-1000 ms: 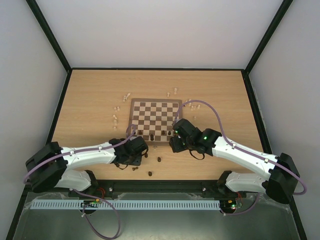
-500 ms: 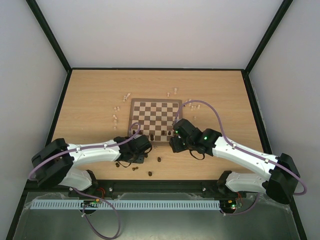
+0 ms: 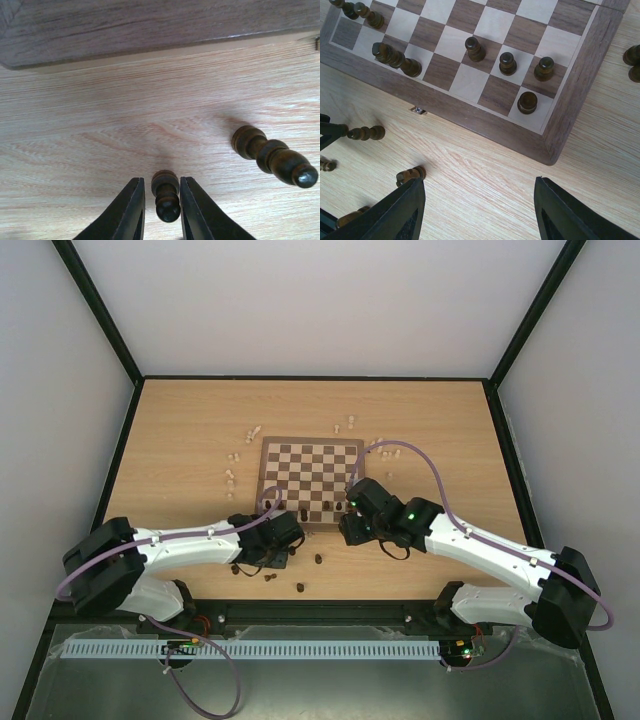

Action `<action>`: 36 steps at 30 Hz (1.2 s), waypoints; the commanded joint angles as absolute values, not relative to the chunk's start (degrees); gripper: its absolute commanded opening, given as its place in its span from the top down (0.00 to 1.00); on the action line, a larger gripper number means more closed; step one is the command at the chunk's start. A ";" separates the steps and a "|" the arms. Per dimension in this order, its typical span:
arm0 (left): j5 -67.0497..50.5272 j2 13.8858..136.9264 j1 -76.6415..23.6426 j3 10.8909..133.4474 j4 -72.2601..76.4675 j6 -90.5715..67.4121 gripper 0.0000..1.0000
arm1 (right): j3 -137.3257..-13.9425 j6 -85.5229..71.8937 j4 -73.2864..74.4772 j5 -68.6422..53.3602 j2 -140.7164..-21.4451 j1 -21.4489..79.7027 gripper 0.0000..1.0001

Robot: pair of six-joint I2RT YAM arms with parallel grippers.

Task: Set up the chess pieces on the board
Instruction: Pick up the chess piece at the center of the board, then place the chess piece on the chessboard.

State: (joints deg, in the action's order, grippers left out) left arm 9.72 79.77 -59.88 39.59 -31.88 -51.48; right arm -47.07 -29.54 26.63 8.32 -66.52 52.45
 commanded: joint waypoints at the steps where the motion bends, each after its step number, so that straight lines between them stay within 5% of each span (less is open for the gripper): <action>1: 10.64 78.57 -60.50 40.24 -34.42 -52.11 0.77 | -46.32 -29.09 26.93 8.89 -65.65 52.17 0.40; 10: 10.09 78.71 -60.82 40.12 -34.04 -51.87 0.92 | -46.26 -29.09 26.90 9.02 -65.35 52.18 0.40; 36: 10.25 94.46 -47.42 68.15 -39.00 -32.07 0.91 | -46.39 -29.66 27.45 10.31 -63.63 52.17 0.40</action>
